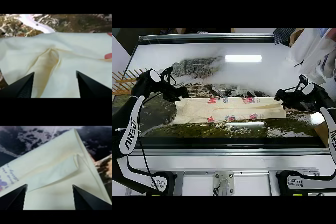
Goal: Fold the clothes and pants, and hang the long-sleeved shirts on hangers.
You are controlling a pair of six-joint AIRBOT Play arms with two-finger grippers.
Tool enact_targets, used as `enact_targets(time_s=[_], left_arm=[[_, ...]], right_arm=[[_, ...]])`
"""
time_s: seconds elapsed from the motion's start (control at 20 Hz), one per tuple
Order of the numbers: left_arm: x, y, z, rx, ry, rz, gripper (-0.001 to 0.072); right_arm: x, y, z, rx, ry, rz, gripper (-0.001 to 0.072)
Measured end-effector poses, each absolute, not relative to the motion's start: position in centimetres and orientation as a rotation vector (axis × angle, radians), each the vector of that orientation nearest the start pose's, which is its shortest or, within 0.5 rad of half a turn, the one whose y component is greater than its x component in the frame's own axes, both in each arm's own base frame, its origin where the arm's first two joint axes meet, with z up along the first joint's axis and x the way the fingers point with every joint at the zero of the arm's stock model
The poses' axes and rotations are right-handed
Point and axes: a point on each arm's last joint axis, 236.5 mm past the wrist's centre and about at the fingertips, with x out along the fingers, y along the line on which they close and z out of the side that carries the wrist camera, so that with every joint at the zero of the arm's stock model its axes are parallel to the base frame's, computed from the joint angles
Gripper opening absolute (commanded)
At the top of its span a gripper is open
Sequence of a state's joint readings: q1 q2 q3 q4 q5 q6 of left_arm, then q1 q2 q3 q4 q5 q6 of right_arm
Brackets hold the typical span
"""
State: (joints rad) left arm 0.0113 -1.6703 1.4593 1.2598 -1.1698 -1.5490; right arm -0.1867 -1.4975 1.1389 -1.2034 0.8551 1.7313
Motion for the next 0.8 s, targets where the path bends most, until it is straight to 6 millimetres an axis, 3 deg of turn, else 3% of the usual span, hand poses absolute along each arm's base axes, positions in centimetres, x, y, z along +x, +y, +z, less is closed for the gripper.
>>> enact_targets(time_s=[0.2, 0.35, 0.45, 0.6, 0.8], left_arm=[[46.8, -6.6, -1.5, -0.289, 1.319, -0.173, 0.0549], [46.2, -8.4, 0.8, -0.261, 1.302, -0.215, 0.0542], [45.7, -10.5, 1.8, -0.234, 1.296, -0.255, 0.0007], [44.7, -14.5, 2.4, -0.183, 1.292, -0.328, 0.0010], [43.3, -20.1, 2.9, -0.112, 1.269, -0.428, 0.0010]], right_arm=[[45.8, -2.5, -3.3, 0.644, 1.122, -0.075, 0.0604], [44.3, -5.8, -3.2, 0.637, 1.161, -0.051, 0.0604], [42.5, -8.2, -4.5, 0.654, 1.222, -0.041, 0.0605], [40.0, -10.7, -7.3, 0.710, 1.304, -0.006, 0.0605], [39.0, -10.8, -10.3, 0.800, 1.352, 0.101, 0.0604]])
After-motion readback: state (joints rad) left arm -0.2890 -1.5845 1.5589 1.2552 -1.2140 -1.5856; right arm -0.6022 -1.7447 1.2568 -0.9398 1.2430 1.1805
